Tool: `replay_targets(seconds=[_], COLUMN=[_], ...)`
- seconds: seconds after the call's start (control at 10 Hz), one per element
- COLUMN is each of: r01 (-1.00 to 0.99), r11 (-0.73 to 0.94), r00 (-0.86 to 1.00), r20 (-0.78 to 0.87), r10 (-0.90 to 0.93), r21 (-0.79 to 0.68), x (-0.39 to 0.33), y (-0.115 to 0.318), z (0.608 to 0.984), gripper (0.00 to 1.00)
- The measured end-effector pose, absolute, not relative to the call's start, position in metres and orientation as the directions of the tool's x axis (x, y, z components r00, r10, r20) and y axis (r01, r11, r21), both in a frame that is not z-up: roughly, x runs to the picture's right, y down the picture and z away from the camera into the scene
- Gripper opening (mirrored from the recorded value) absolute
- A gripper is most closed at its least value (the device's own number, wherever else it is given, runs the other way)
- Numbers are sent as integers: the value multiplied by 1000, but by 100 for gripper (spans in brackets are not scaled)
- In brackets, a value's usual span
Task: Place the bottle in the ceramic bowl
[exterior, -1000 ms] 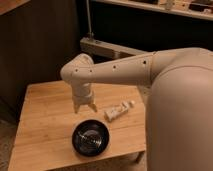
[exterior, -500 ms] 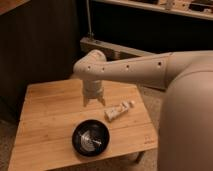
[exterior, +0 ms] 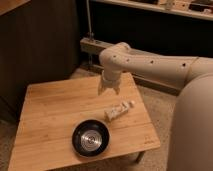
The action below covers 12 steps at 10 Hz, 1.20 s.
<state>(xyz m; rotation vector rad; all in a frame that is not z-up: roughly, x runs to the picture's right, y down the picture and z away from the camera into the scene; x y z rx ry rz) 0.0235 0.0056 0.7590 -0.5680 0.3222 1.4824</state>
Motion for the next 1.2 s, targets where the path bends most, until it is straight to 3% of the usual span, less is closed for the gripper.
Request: replay_targets(seconds=[0.5, 0.7, 1.2], r01=[-966, -922, -495], r11=[30, 153, 481], r00=[164, 315, 799], r20=[-515, -459, -162], r10=[842, 831, 579], r21=[-258, -356, -724], x=[37, 41, 33], y=[-7, -6, 10], z=[769, 762, 735], gripper=[65, 65, 65])
